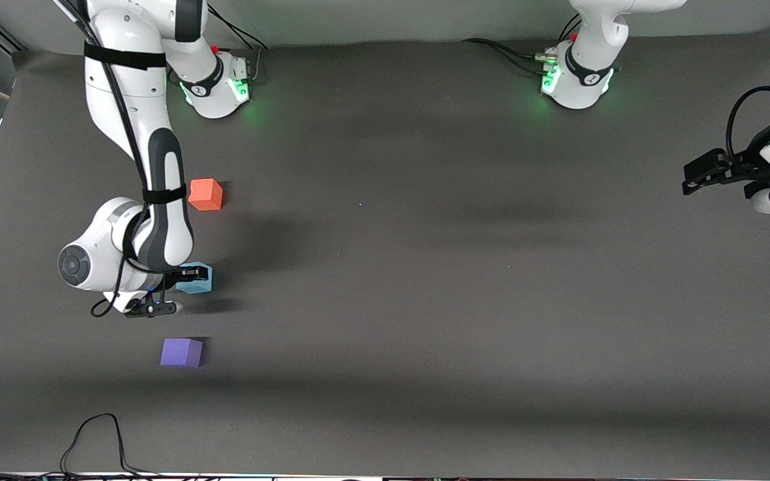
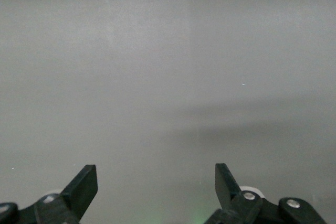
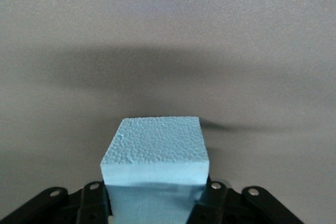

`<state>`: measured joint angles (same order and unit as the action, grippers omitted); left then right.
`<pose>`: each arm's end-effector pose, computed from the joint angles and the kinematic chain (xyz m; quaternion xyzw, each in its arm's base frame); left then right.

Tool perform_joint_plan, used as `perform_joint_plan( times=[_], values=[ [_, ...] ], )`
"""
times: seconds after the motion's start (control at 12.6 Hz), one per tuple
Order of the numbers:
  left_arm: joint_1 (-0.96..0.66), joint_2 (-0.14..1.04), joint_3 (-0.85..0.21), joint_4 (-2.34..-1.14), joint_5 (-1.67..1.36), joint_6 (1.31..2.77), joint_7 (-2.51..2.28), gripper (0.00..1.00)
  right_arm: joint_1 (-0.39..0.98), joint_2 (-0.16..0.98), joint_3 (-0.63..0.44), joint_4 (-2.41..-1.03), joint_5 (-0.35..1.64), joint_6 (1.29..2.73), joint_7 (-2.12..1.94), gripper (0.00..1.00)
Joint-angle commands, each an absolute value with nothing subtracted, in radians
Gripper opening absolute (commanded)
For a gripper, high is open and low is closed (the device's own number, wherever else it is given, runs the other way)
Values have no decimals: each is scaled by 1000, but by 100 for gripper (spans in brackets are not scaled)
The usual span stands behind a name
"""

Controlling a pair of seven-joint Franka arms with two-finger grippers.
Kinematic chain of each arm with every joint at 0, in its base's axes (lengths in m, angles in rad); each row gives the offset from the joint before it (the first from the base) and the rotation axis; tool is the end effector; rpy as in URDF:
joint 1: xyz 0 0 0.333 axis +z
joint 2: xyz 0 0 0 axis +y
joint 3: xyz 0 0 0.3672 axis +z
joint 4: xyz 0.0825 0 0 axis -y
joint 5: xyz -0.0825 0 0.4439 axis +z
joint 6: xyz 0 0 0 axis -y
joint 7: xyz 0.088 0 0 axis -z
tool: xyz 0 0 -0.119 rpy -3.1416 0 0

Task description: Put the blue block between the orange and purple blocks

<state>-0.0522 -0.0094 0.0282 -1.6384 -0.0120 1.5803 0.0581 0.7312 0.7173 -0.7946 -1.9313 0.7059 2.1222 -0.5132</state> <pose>0.6089 -0.0160 0.6344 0.9989 -0.0408 -0.0242 0.0065 0.6525 0.0049 0.1719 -0.9936 -0.0258 0.0979 0.0491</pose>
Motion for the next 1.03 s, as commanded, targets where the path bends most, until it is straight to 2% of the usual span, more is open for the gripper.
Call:
perform_joint_plan(
  times=[0.0, 0.24, 0.48, 0.63, 0.95],
  values=[
    [-60, -8, 37, -1640, -20, 1586, 44, 100, 745, 732, -795, -1948, 741, 2148, -521, 100],
    [-60, -8, 37, -1641, -20, 1588, 44, 100, 746, 689, -807, -1948, 736, 2141, -515, 100],
    [-60, -8, 37, -1641, -20, 1588, 44, 100, 765, 600, -877, -1948, 720, 2123, -512, 100],
    [-60, -8, 37, -1641, -21, 1589, 44, 100, 830, 563, -995, -1937, 614, 2015, -511, 100],
    [-60, -8, 37, -1641, -20, 1589, 44, 100, 981, 538, -1216, -1887, 597, 1907, -483, 100]
  ],
)
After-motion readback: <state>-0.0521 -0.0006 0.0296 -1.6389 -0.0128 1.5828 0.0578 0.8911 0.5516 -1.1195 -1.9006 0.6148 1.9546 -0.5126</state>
